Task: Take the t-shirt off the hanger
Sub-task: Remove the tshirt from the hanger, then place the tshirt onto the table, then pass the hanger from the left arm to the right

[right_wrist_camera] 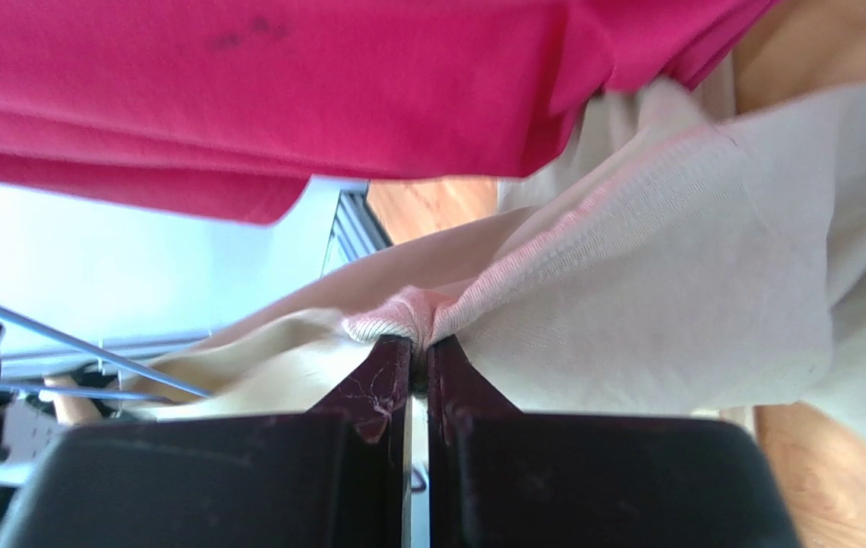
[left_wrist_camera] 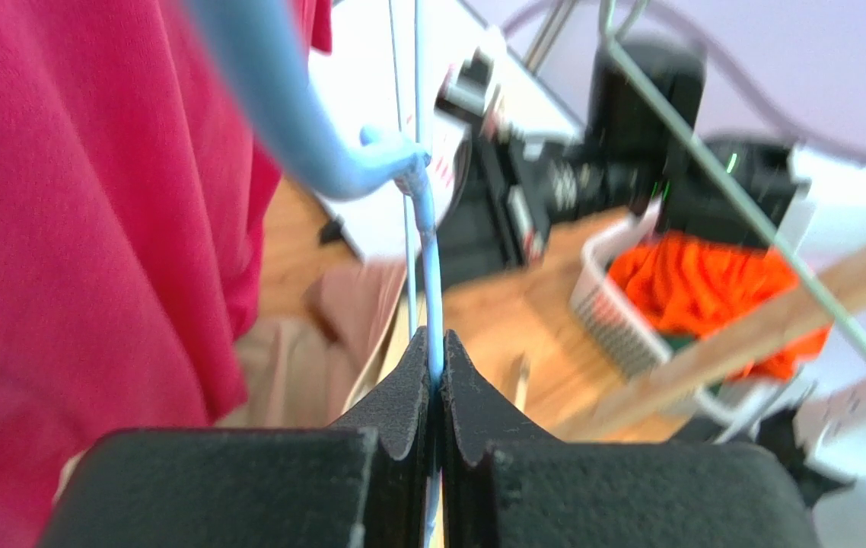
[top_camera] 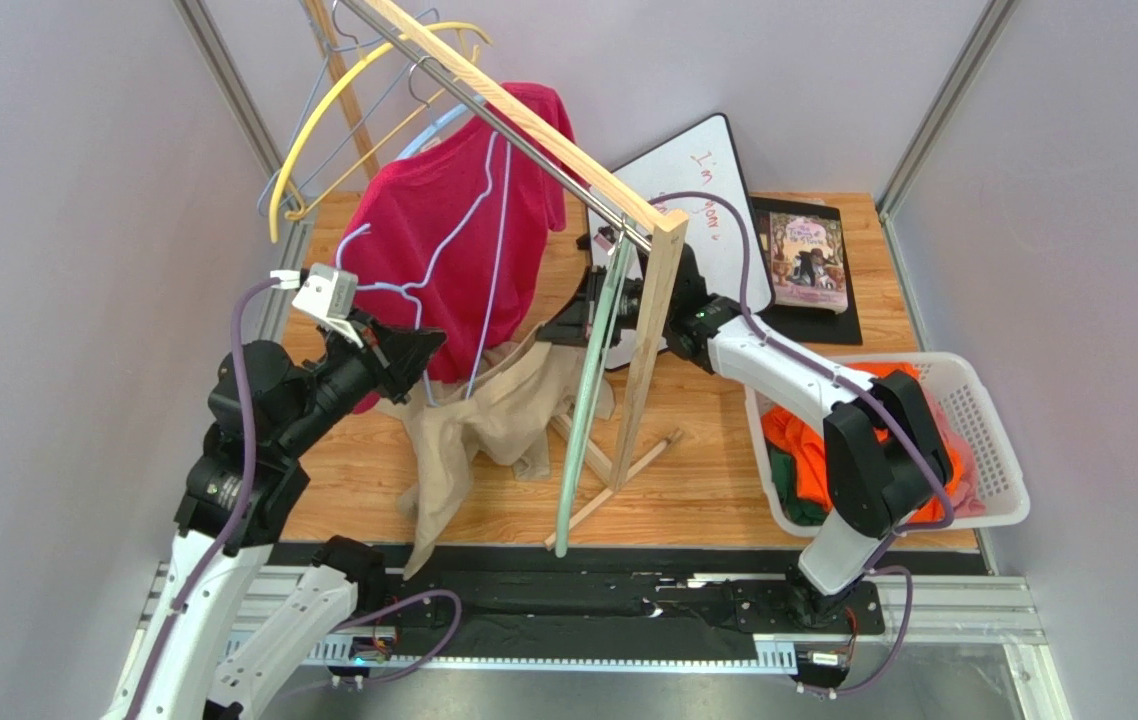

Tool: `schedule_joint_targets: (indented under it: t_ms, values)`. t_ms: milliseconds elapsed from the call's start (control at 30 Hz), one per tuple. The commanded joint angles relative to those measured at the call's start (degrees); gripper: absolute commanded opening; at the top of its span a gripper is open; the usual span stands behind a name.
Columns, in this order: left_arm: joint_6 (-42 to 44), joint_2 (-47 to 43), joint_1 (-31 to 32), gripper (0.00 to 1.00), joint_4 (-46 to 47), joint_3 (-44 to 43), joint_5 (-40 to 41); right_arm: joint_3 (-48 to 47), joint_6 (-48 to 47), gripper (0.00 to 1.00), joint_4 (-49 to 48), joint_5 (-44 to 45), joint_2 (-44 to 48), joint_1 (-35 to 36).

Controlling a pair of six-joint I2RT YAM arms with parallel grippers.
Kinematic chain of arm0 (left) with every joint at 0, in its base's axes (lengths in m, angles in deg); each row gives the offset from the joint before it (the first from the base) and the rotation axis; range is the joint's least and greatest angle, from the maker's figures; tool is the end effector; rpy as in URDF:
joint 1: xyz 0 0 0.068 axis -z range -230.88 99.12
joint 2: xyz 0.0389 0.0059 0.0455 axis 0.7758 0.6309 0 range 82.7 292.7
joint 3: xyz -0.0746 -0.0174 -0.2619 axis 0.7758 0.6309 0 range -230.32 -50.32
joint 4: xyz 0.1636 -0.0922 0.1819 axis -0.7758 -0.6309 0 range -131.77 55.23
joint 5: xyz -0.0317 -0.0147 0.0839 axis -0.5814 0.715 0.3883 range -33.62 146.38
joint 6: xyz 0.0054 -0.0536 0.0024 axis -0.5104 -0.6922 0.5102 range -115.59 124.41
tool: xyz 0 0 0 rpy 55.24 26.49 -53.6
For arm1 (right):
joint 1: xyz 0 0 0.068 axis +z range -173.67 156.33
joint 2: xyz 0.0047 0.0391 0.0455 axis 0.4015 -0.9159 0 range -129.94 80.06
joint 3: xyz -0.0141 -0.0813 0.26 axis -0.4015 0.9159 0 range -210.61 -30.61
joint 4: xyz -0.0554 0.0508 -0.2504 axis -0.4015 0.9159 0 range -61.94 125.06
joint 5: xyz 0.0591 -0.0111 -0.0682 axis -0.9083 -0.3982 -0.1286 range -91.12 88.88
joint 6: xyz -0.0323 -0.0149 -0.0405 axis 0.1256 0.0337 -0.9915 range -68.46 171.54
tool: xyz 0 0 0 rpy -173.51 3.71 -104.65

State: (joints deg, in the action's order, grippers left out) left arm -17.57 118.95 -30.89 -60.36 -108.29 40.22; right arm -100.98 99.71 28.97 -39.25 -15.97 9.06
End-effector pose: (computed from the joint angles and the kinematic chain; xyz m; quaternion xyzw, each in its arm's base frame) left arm 0.1097 -0.0505 0.4088 0.0834 0.7249 -0.3379 0.5945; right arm 0.3126 0.2271 0.2784 -0.0622 0.8198 0.5338 0.1978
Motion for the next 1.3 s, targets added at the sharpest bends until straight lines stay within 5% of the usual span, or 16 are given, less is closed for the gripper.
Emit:
schedule_joint_targets:
  t_ms: [0, 333, 467, 733, 933, 1133, 1267]
  values:
    - [-9.13, 2.75, -0.04, 0.0, 21.37, 1.3, 1.05, 1.55, 1.59, 0.0, -5.13, -1.95, 3.74, -0.03]
    - [3.42, 6.03, -0.04, 0.0, -5.24, -13.38, -3.09, -0.56, -6.14, 0.08, 3.65, 4.02, 4.27, -0.12]
    - [8.17, 6.64, -0.04, 0.0, -17.02, -19.88, -1.42, -1.17, -8.17, 0.48, 5.42, 6.05, 4.53, -1.44]
    - [5.99, 14.02, -0.04, 0.0, -21.44, -21.3, -9.67, -2.14, -7.91, 0.72, 3.93, 2.1, 7.17, -6.45]
    - [2.03, 21.22, -0.04, 0.0, -15.2, -18.75, -19.07, 4.97, 1.2, 0.74, -13.8, -5.19, 8.58, -11.81]
    - [-3.07, 25.01, -0.04, 0.0, -9.67, -15.68, -17.67, 9.11, 11.68, 0.66, -34.97, -9.85, 4.46, -10.67]
    - [-5.96, 26.5, -0.04, 0.0, -5.11, -13.57, -21.88, 9.29, 15.91, 0.63, -38.52, -9.16, 1.73, -10.14]
